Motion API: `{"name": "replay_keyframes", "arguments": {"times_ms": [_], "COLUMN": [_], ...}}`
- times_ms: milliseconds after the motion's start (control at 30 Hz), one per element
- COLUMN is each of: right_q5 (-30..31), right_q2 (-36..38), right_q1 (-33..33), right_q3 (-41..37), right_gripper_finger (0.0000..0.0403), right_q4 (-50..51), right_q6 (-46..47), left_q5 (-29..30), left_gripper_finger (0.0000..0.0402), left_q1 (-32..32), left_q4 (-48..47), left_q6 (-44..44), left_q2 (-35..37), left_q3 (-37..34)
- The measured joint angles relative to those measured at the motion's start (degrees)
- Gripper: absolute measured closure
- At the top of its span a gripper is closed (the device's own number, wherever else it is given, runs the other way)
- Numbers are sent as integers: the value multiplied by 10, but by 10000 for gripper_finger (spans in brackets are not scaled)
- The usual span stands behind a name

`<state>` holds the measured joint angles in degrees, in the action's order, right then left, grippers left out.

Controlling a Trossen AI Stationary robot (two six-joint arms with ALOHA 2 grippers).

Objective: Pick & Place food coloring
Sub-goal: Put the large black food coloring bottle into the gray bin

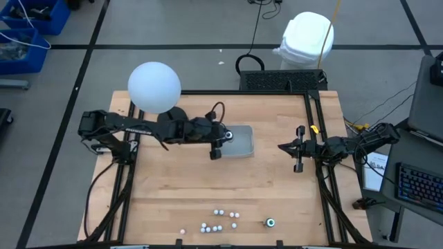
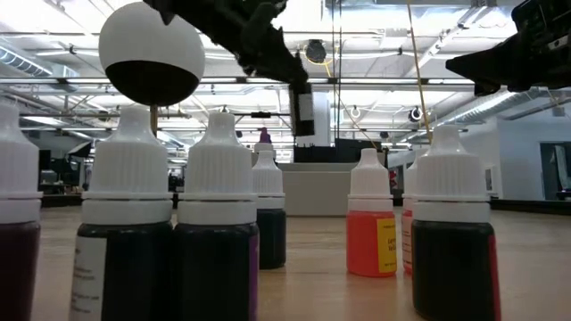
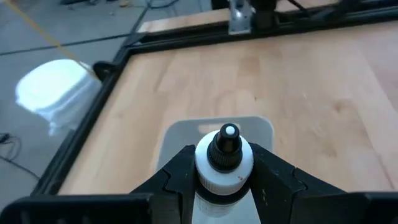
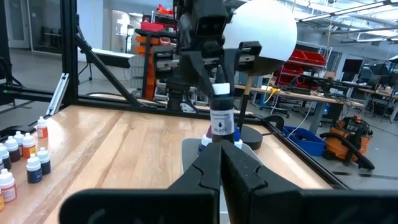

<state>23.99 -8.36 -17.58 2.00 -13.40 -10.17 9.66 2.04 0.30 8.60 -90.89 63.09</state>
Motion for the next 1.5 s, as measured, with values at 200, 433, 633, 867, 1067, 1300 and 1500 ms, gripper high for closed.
{"name": "replay_keyframes", "arguments": {"times_ms": [200, 433, 633, 867, 1067, 1300, 1500], "right_q5": [0, 1, 2, 2, 2, 2, 2], "right_q2": [-2, -9, -11, -11, -11, -11, -11], "right_q1": [0, 0, 0, 0, 0, 0, 0], "right_q3": [0, 0, 0, 0, 0, 0, 0], "right_gripper_finger": [403, 403, 403, 403, 403, 403, 403], "right_q4": [1, 1, -1, -1, -1, -1, -1], "right_q6": [0, -1, -2, -2, -2, -2, -2], "left_q5": [-23, -23, -23, -23, -23, -23, -23], "left_gripper_finger": [277, 277, 277, 277, 277, 277, 277], "left_q1": [12, 28, 41, 47, 47, 47, 47], "left_q4": [29, 31, 32, 21, 6, 6, 7], "left_q6": [21, 16, 12, 0, 3, -5, -16], "left_q2": [-45, -60, -59, -64, -64, -64, -64], "left_q3": [1, 1, 1, 1, 1, 1, 1]}}
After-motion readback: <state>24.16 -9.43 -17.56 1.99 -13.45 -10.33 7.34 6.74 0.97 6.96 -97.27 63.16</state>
